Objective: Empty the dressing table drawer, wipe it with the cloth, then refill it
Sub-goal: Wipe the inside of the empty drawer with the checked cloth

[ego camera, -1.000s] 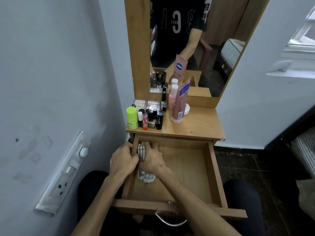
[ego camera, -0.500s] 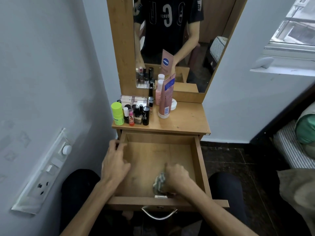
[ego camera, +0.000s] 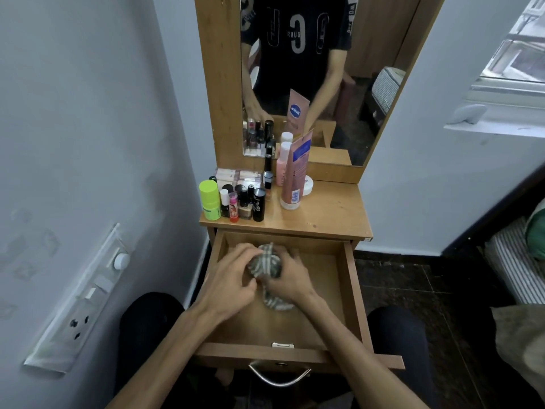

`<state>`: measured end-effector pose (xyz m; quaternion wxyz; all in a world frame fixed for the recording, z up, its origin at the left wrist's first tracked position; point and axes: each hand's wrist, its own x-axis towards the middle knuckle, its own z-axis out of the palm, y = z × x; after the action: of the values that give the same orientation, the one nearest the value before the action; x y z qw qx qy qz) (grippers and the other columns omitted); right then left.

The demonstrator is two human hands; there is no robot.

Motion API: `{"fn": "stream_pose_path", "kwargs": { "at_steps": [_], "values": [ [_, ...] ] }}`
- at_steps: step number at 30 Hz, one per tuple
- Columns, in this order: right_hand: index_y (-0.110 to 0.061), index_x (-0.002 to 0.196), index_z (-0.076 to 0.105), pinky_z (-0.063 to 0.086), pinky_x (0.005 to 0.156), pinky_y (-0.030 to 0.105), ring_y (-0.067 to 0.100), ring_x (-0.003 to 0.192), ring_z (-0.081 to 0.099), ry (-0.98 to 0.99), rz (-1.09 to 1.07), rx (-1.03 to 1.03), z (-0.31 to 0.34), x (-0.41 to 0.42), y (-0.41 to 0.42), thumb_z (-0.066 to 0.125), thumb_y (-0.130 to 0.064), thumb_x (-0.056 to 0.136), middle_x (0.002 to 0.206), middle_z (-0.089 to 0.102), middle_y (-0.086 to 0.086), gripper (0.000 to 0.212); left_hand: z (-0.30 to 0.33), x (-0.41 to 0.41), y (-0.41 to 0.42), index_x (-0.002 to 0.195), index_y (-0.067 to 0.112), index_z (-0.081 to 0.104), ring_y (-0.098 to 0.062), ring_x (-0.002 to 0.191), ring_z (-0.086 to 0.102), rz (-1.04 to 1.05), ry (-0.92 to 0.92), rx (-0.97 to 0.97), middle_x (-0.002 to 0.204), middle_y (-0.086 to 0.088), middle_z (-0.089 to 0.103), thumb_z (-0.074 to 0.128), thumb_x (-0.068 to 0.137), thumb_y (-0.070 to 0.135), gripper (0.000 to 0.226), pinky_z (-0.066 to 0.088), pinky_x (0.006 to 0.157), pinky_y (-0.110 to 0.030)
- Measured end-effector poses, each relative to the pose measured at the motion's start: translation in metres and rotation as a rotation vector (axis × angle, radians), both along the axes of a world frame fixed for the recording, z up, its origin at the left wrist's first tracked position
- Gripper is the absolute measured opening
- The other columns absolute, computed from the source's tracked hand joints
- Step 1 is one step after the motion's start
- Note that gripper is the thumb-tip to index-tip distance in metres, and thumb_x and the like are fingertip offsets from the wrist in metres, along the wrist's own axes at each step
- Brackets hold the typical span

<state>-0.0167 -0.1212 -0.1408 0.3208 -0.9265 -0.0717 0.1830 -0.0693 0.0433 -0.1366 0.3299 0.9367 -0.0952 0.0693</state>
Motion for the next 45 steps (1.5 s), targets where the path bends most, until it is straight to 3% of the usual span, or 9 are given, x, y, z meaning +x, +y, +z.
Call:
{"fn": "stream_pose_path", "kwargs": {
  "at_steps": [4,7,14,18,25,32,36,41,45],
  "values": [
    [-0.014,0.130,0.060,0.059,0.095,0.045,0.031,0.114,0.067,0.036,0.196,0.084,-0.037,0.001,0.048,0.067,-0.039,0.066,0.127,0.065,0.013,0.068,0.002,0.011,0.023,0.145,0.021,0.053,-0.010,0.137,0.044,-0.103,0.123,0.211,0.147,0.005,0.052,0.066,0.068,0.007,0.079,0.041,0.115,-0.030],
    [-0.016,0.114,0.070,0.062,0.088,0.044,0.026,0.101,0.072,0.027,0.192,0.177,-0.019,-0.006,0.052,0.065,-0.028,0.070,0.112,0.075,0.008,0.046,0.010,0.010,0.040,0.147,0.022,0.051,-0.010,0.137,0.045,-0.172,0.154,0.240,0.149,0.004,0.052,0.066,0.071,0.012,0.078,0.034,0.116,-0.023],
    [-0.020,0.125,0.072,0.058,0.096,0.032,0.012,0.107,0.071,-0.348,-0.072,0.678,0.016,0.001,0.059,0.069,0.002,0.081,0.116,0.075,-0.007,0.049,0.033,0.021,0.048,0.135,0.012,0.063,-0.016,0.135,0.050,-0.044,-0.314,0.192,0.144,-0.002,0.059,0.066,0.075,0.008,0.061,0.030,0.118,-0.026],
    [-0.021,0.139,0.063,0.048,0.109,0.034,0.018,0.126,0.062,-0.401,0.055,0.432,-0.004,-0.005,0.090,0.062,-0.002,0.082,0.136,0.067,-0.002,0.061,0.012,0.014,0.063,0.114,0.011,0.068,-0.025,0.110,0.062,0.062,-0.299,0.276,0.127,-0.004,0.062,0.060,0.073,0.005,0.043,0.056,0.088,-0.042],
    [-0.027,0.132,0.070,0.039,0.116,0.040,0.029,0.123,0.055,-0.160,0.157,0.195,0.002,0.000,0.106,0.060,-0.015,0.089,0.132,0.050,0.004,0.045,0.006,0.010,0.081,0.108,0.012,0.055,-0.039,0.098,0.065,0.292,0.150,0.124,0.108,-0.014,0.069,0.065,0.080,0.010,0.030,0.051,0.079,-0.043],
    [-0.023,0.104,0.082,0.053,0.071,0.031,0.015,0.077,0.060,0.314,0.507,0.200,0.039,-0.044,0.086,0.070,-0.012,0.086,0.089,0.069,-0.001,0.024,0.054,-0.051,0.092,0.100,0.031,0.064,-0.017,0.085,0.069,0.106,0.567,0.111,0.089,0.005,0.073,0.050,0.052,0.047,0.053,0.056,0.077,-0.037],
    [-0.016,0.091,0.081,0.052,0.098,0.035,0.021,0.108,0.064,0.371,0.434,0.304,0.052,-0.059,0.080,0.073,-0.014,0.081,0.113,0.076,0.009,0.013,0.059,-0.084,0.079,0.088,0.029,0.068,-0.012,0.072,0.068,0.228,0.449,0.051,0.073,0.008,0.074,0.063,0.059,0.039,0.032,0.055,0.067,-0.037],
    [-0.015,0.104,0.076,0.046,0.070,0.022,0.007,0.074,0.058,0.221,0.550,0.279,0.065,-0.084,0.060,0.073,-0.019,0.091,0.068,0.068,-0.019,0.014,0.063,-0.118,0.061,0.085,0.030,0.062,-0.014,0.074,0.063,0.282,0.296,0.225,0.070,0.011,0.066,0.071,0.069,0.041,0.022,0.048,0.065,-0.035],
    [-0.028,0.098,0.070,0.046,0.064,0.030,0.015,0.077,0.058,0.067,0.619,0.166,0.064,-0.100,0.031,0.077,-0.028,0.085,0.075,0.056,-0.014,0.015,0.050,-0.132,0.035,0.076,0.030,0.050,-0.015,0.072,0.059,0.221,0.232,0.232,0.070,0.011,0.059,0.069,0.068,0.035,0.022,0.046,0.062,-0.035]
  ]
}}
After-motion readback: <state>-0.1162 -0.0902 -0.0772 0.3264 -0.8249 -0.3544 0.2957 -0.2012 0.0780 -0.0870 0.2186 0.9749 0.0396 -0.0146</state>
